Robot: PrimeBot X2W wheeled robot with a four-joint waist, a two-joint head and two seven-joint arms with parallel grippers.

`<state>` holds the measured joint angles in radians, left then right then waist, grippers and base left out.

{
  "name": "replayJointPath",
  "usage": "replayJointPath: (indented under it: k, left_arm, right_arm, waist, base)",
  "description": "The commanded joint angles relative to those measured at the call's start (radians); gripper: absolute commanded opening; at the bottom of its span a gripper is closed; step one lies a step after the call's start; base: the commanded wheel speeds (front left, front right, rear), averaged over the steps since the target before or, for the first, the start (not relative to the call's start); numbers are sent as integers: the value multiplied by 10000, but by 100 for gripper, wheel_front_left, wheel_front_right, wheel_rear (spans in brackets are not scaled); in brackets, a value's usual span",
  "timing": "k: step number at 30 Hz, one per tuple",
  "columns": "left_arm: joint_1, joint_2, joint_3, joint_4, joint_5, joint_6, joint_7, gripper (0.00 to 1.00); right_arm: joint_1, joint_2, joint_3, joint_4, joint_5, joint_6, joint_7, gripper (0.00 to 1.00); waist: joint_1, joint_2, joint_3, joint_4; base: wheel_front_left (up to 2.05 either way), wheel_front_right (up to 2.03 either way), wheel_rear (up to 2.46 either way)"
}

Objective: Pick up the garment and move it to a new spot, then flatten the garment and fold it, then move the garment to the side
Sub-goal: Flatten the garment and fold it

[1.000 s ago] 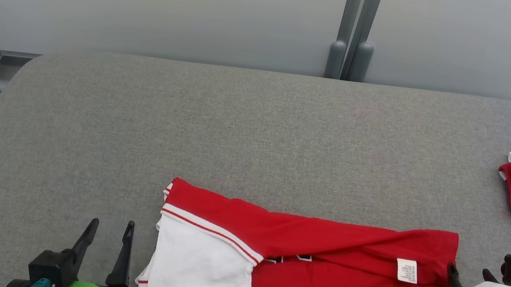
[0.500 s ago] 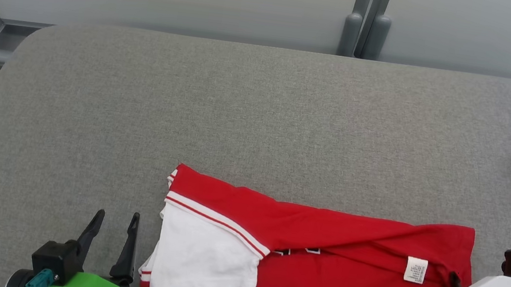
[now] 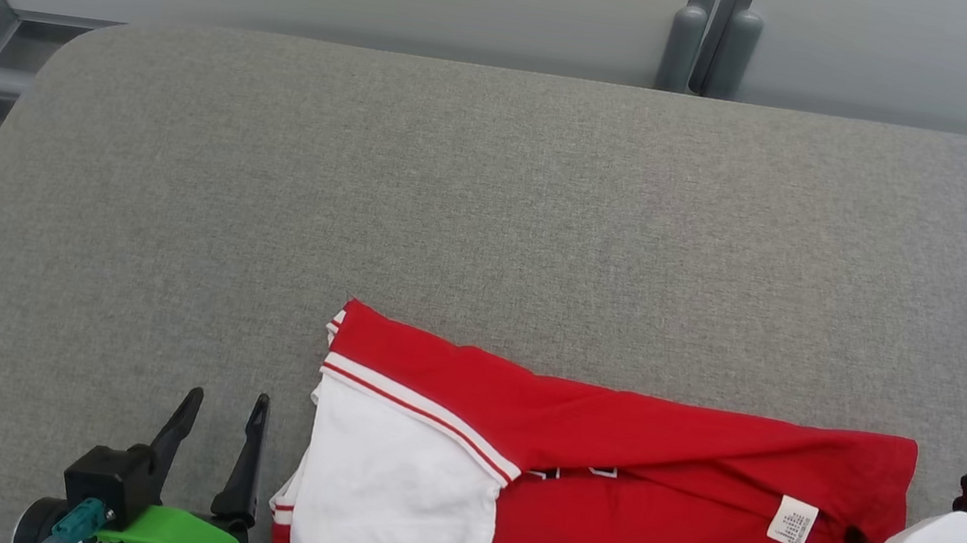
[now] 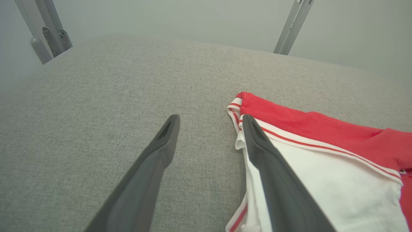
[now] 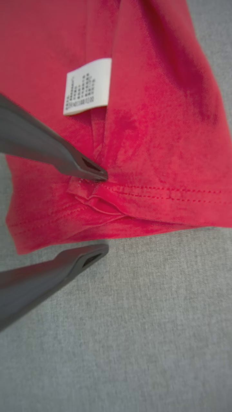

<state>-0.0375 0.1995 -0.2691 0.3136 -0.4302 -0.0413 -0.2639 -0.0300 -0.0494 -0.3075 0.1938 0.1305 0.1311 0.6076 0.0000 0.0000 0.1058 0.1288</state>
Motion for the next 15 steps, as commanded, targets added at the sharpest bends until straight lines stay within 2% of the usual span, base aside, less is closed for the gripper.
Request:
replayJointPath:
  k: [1, 5, 6, 7, 10, 11, 15]
  left_arm:
    - [-179, 44, 1, 24, 54, -31, -8, 100]
    - [-186, 42, -15, 87, -55, -90, 20, 100]
    - [-190, 48, -13, 101, -78, -94, 18, 100]
    - [-191, 58, -13, 115, -85, -93, 17, 100]
    - [-180, 81, -16, 143, -91, -87, 12, 100]
    - [-167, 86, -18, 146, -96, -87, 10, 100]
    - [-82, 114, -20, 158, -113, -79, 2, 100]
  right_arm:
    - [-151, -25, -129, 217, 192, -9, 122, 100]
    - [-430, -13, -326, 568, 292, -14, 206, 100]
    - [-493, -10, -359, 661, 344, -12, 225, 87]
    - [-544, -10, -383, 731, 341, -12, 237, 53]
    - [-631, -7, -424, 901, 244, -12, 247, 5]
    - [-632, -11, -445, 946, 199, -14, 291, 0]
    - [-607, -45, -651, 986, 31, -21, 340, 0]
  waist:
    - [0, 0, 12, 23]
    - [0, 0, 36, 70]
    - [0, 0, 35, 78]
    - [0, 0, 30, 85]
    - [0, 0, -8, 98]
    - [0, 0, -25, 102]
    - [0, 0, -104, 101]
  base:
    - [0, 0, 0]
    - [0, 0, 0]
    - [0, 0, 0]
    - [0, 0, 0]
    - [0, 0, 0]
    - [0, 0, 0]
    - [0, 0, 0]
